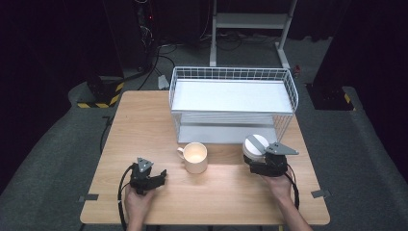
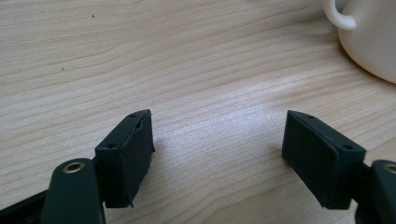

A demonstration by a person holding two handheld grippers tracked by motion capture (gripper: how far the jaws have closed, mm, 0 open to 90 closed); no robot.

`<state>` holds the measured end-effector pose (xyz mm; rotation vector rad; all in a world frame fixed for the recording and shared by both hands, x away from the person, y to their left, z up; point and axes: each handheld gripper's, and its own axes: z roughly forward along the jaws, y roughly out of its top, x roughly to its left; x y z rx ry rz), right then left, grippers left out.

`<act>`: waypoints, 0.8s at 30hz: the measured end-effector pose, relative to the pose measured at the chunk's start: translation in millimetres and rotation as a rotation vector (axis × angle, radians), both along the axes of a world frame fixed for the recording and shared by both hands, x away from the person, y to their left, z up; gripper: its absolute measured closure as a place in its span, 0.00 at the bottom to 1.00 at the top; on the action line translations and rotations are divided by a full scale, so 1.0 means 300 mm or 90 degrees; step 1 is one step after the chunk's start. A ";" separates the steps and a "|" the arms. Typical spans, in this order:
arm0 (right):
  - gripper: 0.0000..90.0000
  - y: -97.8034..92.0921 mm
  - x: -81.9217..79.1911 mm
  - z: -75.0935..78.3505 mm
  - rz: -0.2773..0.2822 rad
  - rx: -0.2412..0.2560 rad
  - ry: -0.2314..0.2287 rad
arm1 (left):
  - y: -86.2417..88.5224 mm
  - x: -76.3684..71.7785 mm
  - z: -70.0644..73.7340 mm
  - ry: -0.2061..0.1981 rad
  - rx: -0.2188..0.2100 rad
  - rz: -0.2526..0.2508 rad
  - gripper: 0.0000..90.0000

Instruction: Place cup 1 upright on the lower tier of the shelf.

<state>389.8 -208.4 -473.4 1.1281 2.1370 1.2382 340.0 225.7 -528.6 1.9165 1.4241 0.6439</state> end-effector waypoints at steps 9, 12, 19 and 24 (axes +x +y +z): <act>0.21 0.004 0.023 0.001 -0.007 0.000 0.007 | 0.000 0.000 0.000 0.000 0.000 0.000 0.28; 0.21 0.007 0.035 0.006 -0.009 0.003 0.008 | 0.000 0.000 0.000 0.000 0.000 0.000 0.28; 0.21 0.023 0.064 0.012 -0.013 0.001 0.016 | 0.000 0.000 0.000 0.000 0.000 0.000 0.28; 0.21 0.034 0.087 0.007 -0.010 -0.003 0.018 | 0.000 0.000 0.000 0.000 0.001 0.000 0.28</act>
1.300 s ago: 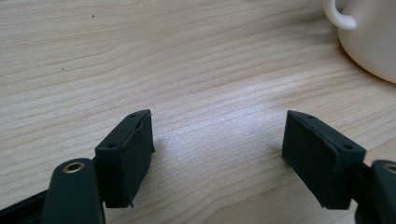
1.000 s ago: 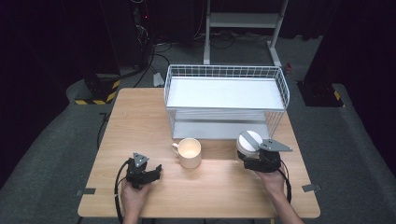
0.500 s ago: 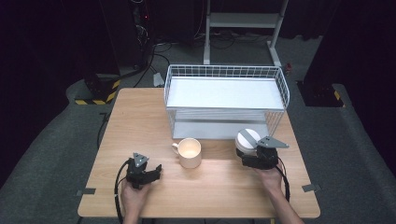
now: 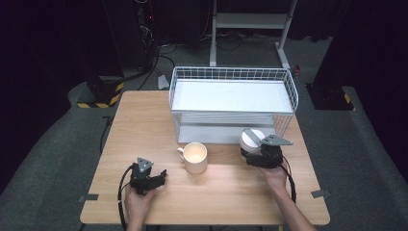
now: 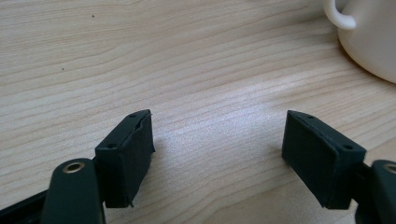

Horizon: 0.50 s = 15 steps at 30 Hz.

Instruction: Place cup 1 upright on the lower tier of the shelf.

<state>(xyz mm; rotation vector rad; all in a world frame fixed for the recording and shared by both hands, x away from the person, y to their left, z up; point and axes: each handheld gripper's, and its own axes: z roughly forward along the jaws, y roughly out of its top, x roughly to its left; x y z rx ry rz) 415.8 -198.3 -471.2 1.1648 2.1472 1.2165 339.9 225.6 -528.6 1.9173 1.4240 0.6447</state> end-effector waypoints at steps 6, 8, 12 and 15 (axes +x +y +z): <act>0.21 -0.002 0.019 -0.005 -0.007 0.003 0.002 | 0.000 0.000 0.000 0.000 0.000 0.000 0.28; 0.21 -0.007 0.025 -0.004 -0.012 0.009 0.003 | 0.000 0.000 0.000 0.000 0.000 0.000 0.28; 0.21 -0.010 0.032 -0.001 -0.017 0.010 0.007 | 0.000 0.000 0.000 0.000 0.000 0.000 0.28; 0.21 -0.013 0.041 0.003 -0.016 0.008 0.004 | 0.000 0.000 0.000 0.000 0.000 0.000 0.28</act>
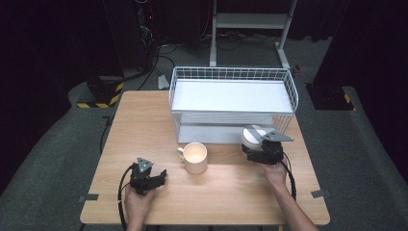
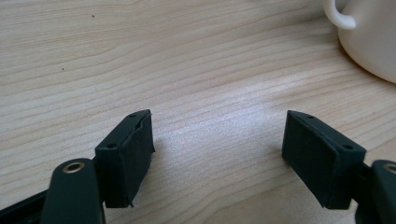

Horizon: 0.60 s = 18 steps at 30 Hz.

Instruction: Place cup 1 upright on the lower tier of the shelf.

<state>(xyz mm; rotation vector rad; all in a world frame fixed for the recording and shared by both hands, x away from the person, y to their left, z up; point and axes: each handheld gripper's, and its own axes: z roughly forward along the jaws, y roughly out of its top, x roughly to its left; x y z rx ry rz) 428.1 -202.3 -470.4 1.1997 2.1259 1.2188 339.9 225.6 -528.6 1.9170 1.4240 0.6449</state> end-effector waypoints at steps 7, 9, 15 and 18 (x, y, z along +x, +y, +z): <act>0.21 0.000 0.018 0.010 -0.001 0.003 -0.005 | 0.000 0.000 0.000 0.000 0.000 0.000 0.28; 0.21 0.000 0.029 0.007 -0.005 -0.006 0.002 | 0.000 0.000 0.000 0.000 0.000 0.000 0.28; 0.21 0.001 0.043 0.010 -0.013 -0.007 0.001 | 0.000 0.000 0.000 0.000 0.000 0.000 0.28; 0.21 0.004 0.055 0.013 -0.013 -0.012 0.000 | 0.000 0.000 0.000 0.000 0.000 0.000 0.28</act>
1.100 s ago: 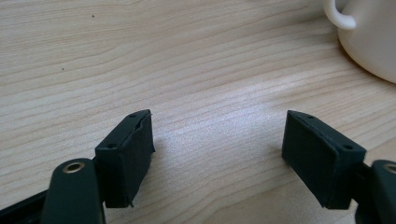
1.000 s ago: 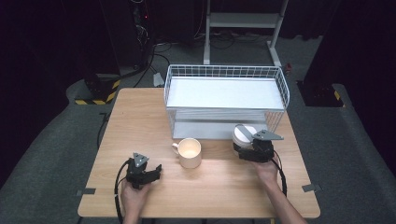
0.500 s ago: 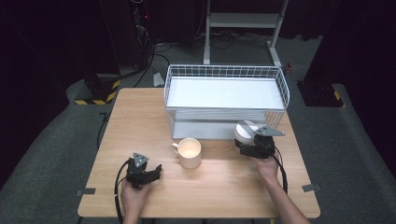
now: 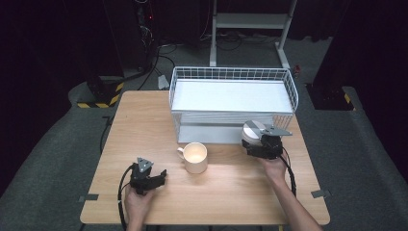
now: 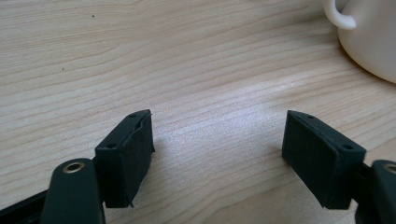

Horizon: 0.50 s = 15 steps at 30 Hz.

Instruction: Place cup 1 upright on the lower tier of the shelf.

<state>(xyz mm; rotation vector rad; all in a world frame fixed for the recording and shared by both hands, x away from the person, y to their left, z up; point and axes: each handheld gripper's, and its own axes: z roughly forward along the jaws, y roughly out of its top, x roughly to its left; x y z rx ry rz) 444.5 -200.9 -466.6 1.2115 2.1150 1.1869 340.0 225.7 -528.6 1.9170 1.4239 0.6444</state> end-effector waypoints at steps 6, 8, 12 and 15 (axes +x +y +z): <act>0.21 0.001 0.029 -0.018 -0.019 0.001 0.008 | 0.000 0.000 0.000 0.000 0.000 0.000 0.28; 0.21 -0.001 0.037 -0.026 -0.024 -0.002 0.008 | 0.000 0.000 0.000 0.000 0.000 0.000 0.28; 0.21 -0.009 0.047 -0.031 -0.031 -0.003 0.001 | 0.000 0.000 0.000 0.000 0.000 0.000 0.28; 0.21 -0.009 0.051 -0.034 -0.040 0.002 0.006 | 0.000 0.000 0.000 0.000 0.000 0.000 0.28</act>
